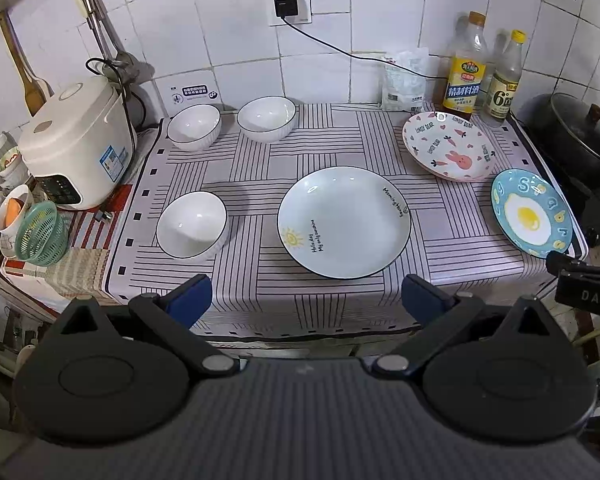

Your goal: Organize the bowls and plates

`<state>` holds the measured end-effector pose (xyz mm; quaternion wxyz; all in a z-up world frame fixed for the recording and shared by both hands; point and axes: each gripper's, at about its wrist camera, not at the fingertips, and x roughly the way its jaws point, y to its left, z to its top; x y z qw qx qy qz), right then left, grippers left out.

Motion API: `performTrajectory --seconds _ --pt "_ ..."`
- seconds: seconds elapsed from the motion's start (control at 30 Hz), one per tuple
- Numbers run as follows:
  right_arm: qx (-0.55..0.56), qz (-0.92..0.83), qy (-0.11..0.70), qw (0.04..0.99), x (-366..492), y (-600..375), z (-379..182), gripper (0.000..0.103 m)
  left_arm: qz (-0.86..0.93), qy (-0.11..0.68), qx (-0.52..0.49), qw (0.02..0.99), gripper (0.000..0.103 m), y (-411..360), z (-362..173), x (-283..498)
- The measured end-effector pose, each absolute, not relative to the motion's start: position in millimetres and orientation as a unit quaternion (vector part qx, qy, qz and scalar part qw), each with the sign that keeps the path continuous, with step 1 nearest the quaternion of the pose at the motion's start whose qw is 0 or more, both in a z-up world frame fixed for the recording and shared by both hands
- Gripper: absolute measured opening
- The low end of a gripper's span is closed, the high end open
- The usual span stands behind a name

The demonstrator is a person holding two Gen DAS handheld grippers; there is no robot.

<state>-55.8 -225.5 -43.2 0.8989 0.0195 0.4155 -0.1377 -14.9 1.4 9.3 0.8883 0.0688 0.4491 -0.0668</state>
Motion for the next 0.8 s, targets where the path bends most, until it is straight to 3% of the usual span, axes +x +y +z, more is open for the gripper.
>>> performTrajectory --seconds 0.5,0.63,0.8 --pt "0.037 -0.133 0.409 0.902 -59.6 -232.8 -43.4 0.102 -0.072 0.449 0.081 0.887 0.103 -1.1 9.1 -12.7" --pt "0.053 -0.115 0.383 0.915 -64.2 -233.8 -43.1 0.102 -0.097 0.442 0.054 0.89 0.1 7.1 6.5 -0.5" --pt "-0.012 -0.103 0.325 0.94 -62.4 -222.1 -51.6 0.102 -0.096 0.427 0.052 0.898 0.1 17.3 -8.1 18.4"
